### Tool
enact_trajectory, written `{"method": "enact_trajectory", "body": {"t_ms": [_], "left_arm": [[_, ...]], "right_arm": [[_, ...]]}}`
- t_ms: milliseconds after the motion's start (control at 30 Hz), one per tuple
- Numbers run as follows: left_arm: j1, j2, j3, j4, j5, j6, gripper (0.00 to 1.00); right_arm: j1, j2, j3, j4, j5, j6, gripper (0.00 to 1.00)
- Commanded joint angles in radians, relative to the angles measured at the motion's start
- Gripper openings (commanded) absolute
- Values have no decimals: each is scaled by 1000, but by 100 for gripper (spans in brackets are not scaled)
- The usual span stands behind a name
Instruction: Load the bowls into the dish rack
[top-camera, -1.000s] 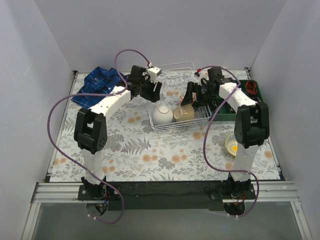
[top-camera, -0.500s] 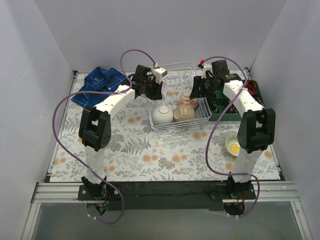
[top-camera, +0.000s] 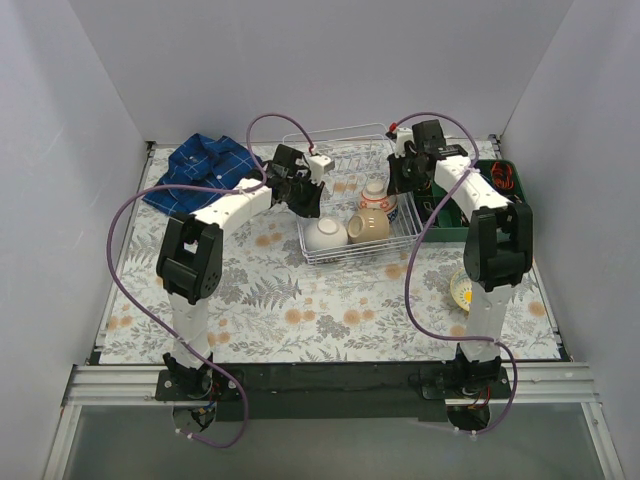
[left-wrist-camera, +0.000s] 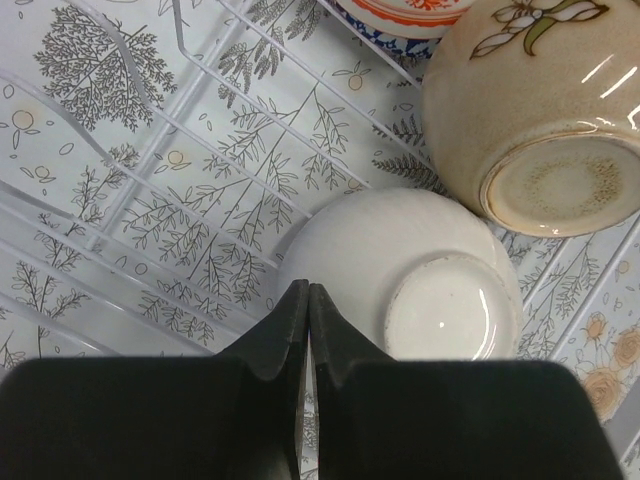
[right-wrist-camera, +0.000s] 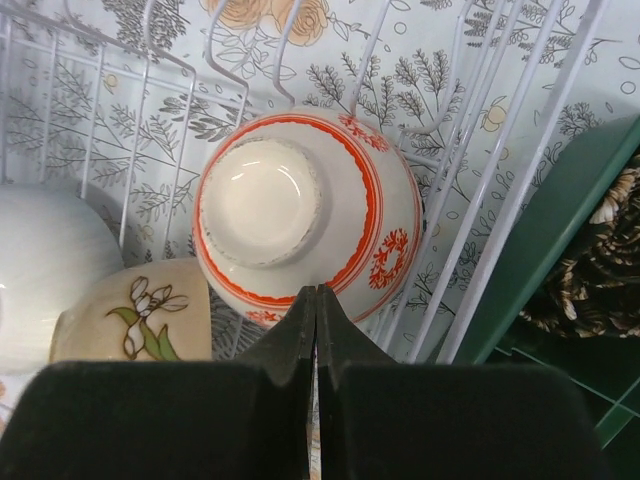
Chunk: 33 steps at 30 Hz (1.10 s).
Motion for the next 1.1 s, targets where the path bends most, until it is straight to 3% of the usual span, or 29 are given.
{"method": "enact_trajectory", "body": {"t_ms": [0, 333, 1067], "left_arm": [[-8, -74, -19, -45, -2, 35, 0], [-10, -76, -35, -84, -68, 63, 0], [-10, -51, -6, -65, -85, 67, 0]], "right_arm": [[25, 26, 33, 10, 43, -42, 1], [92, 119, 75, 4, -13, -49, 1], [141, 150, 102, 27, -87, -45, 1]]}}
